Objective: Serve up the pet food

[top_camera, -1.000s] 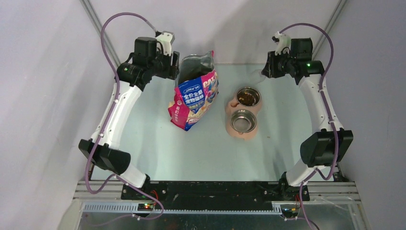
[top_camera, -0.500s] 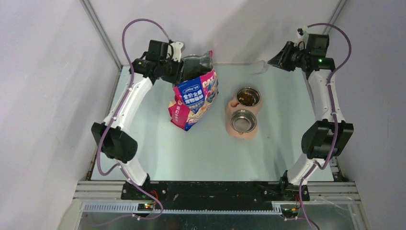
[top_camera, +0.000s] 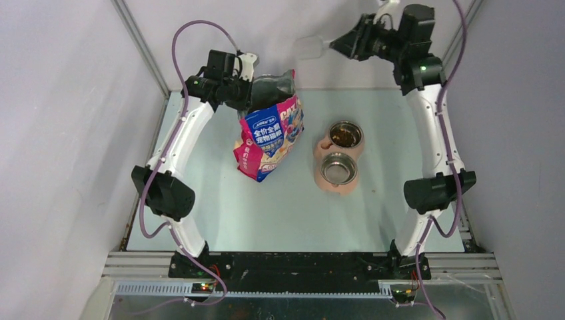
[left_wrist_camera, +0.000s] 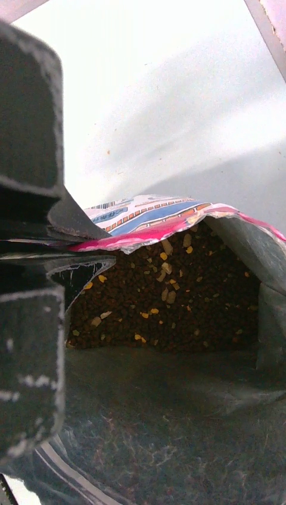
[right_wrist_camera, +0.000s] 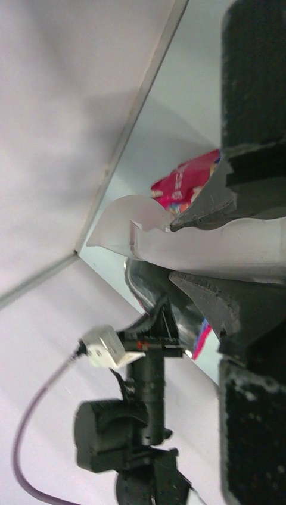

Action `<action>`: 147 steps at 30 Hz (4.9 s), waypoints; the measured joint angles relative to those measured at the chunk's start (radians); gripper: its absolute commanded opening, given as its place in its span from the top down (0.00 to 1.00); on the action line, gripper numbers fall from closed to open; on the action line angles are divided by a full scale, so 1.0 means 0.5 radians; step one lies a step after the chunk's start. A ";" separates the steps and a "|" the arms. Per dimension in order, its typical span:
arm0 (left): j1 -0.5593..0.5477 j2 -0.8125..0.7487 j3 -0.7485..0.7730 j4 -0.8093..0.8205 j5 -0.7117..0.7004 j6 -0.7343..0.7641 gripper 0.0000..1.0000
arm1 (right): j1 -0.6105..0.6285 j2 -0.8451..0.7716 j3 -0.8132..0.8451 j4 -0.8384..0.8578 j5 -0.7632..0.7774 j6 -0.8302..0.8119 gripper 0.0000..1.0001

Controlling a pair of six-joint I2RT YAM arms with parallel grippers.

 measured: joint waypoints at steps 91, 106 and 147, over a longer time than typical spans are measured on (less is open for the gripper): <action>-0.431 -0.201 -0.140 -0.005 0.257 0.027 1.00 | 0.770 0.444 -0.385 -0.951 0.285 -1.216 1.00; -0.435 -0.314 -0.305 0.111 0.143 0.269 1.00 | 0.644 0.411 -0.424 -0.912 -0.208 -0.815 1.00; -0.435 -0.220 -0.119 -0.065 0.066 0.459 1.00 | 0.249 0.379 -0.590 -0.372 -0.891 0.126 1.00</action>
